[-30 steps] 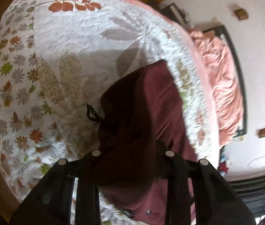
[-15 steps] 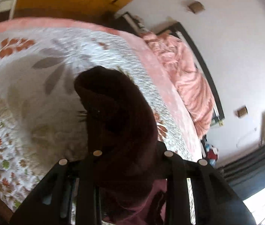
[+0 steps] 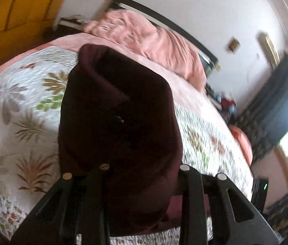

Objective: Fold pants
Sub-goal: 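Fold the held end over onto the bundle and open the left gripper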

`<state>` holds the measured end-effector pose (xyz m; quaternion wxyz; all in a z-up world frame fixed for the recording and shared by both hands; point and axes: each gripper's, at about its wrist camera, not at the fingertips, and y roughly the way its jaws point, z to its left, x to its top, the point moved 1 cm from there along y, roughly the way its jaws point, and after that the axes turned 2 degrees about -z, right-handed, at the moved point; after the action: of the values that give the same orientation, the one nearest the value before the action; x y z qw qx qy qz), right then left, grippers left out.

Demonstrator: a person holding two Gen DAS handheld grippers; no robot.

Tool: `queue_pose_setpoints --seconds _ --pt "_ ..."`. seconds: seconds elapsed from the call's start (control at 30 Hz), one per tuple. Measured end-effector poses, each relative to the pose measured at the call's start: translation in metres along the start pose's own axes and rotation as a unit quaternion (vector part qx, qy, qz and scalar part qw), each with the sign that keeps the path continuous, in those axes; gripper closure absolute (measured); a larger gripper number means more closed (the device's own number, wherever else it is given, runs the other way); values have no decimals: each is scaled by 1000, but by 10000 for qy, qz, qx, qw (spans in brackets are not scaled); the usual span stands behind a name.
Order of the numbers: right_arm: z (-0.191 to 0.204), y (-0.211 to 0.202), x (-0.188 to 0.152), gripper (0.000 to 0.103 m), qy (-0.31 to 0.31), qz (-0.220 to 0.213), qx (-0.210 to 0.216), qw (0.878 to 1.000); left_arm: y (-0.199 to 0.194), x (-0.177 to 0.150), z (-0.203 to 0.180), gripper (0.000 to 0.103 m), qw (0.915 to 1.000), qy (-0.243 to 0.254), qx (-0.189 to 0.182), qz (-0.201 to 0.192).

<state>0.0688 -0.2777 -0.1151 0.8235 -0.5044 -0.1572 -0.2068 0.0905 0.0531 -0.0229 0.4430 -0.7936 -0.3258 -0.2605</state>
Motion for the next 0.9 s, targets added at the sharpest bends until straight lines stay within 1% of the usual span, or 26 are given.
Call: queue_pose_setpoints --seconds 0.1,0.2,0.33,0.4,0.43,0.5,0.53,0.57,0.6,0.63,0.67,0.7,0.73,0.77,0.8,0.83,0.87,0.9 --pt "0 1 -1 20 -2 -1 20 10000 21 -15 -22 74 9987 402 11 313" --pt "-2 2 -2 20 26 19 32 10000 40 -37 -40 73 9951 727 13 669" --pt "-9 5 -4 20 111 78 41 9999 69 -59 -50 71 9889 1026 83 1071" --pt "-11 7 -5 20 159 123 28 9998 80 -71 -54 68 9855 1124 111 1268" --pt "-12 8 -6 20 171 151 14 9997 88 -80 -54 66 9829 1168 107 1417" --pt "-15 11 -7 20 201 199 -5 9996 98 -94 -54 56 9773 1229 129 1723" --pt "-17 13 -7 20 221 232 -3 9995 102 -97 -54 46 9756 1244 89 1807" --pt "-18 14 -8 20 240 262 -7 9994 100 -97 -53 33 9753 1282 8 1797" --pt "-20 15 -8 20 270 289 -11 9992 94 -97 -56 28 9760 1322 -130 1724" --pt "-21 16 -9 20 286 299 8 9991 90 -95 -57 18 9761 1293 -263 1725" --pt "-22 15 -8 20 296 302 22 9991 84 -92 -57 14 9767 1210 -418 1722" --pt "-22 14 -8 20 305 305 31 9991 76 -88 -56 13 9782 1082 -589 1669" --pt "-21 13 -7 20 306 310 29 9990 64 -80 -51 11 9809 904 -758 1549" --pt "-19 11 -6 20 303 301 43 9991 56 -76 -47 7 9831 779 -803 1452" --pt "-15 8 -4 20 288 261 109 9992 45 -66 -35 5 9871 582 -750 1291" --pt "-12 6 -2 20 261 237 162 9992 41 -60 -26 5 9903 450 -605 1170" --pt "-7 4 1 16 226 237 216 9992 38 -55 -13 5 9934 347 -211 1074" --pt "-1 3 3 14 198 253 291 9991 39 -51 4 5 9930 324 417 1056"
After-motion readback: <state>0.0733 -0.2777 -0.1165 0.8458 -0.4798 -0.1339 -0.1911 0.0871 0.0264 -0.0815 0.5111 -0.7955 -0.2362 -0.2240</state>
